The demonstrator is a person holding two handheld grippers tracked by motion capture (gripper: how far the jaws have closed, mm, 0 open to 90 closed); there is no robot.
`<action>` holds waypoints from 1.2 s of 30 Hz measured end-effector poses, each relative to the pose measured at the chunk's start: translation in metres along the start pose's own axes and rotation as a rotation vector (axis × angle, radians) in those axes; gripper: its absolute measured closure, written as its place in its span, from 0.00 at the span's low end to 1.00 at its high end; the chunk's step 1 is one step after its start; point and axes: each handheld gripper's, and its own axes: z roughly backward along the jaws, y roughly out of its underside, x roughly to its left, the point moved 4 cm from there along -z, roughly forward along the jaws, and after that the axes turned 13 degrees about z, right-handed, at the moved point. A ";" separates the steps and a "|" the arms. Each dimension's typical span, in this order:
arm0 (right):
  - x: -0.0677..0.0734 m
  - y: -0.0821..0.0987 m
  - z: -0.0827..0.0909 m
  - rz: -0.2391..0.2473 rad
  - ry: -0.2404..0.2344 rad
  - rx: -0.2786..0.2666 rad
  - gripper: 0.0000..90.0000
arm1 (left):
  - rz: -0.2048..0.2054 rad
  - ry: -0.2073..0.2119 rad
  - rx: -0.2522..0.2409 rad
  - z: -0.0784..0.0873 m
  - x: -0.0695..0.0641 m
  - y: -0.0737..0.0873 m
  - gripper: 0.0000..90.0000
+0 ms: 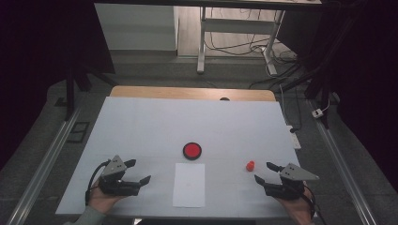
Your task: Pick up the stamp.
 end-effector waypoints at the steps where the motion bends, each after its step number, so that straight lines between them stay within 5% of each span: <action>1: -0.001 0.001 -0.001 -0.005 -0.005 -0.006 0.35 | 0.000 0.000 0.000 0.000 0.000 0.000 0.16; 25: 0.000 -0.004 -0.003 -0.013 -0.010 0.005 0.38 | -0.003 0.003 -0.004 0.004 0.002 0.000 0.16; 36: -0.002 -0.020 -0.006 0.000 -0.009 0.007 0.38 | -0.005 -0.006 0.003 0.001 0.002 0.001 0.16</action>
